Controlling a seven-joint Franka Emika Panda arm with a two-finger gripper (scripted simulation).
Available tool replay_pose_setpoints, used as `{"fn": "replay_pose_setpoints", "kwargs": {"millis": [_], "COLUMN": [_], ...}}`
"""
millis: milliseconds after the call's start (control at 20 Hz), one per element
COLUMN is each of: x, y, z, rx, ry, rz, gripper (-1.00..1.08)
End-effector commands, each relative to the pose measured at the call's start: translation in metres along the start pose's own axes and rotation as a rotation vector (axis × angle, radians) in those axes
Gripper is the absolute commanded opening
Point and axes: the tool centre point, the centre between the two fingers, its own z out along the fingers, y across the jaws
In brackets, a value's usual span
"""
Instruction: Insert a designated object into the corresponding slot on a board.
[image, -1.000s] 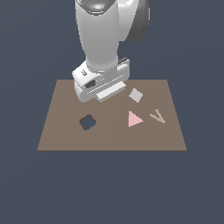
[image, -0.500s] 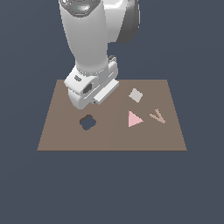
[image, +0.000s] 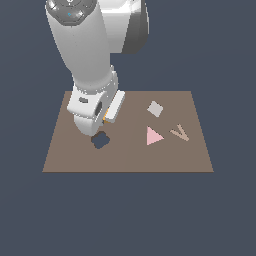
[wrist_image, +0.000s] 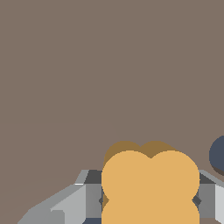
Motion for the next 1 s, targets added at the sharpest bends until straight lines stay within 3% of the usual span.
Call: {"fn": "replay_pose_setpoints", "kwargs": {"millis": [0, 950], "x": [-0.003, 0.004], "y": [0.008, 0.067], "z": [-0.001, -0.004], "rx": [-0.001, -0.001], "ry": [0.000, 0.000], "rz": [-0.095, -0.755], "gripper": [-1.00, -1.00]}}
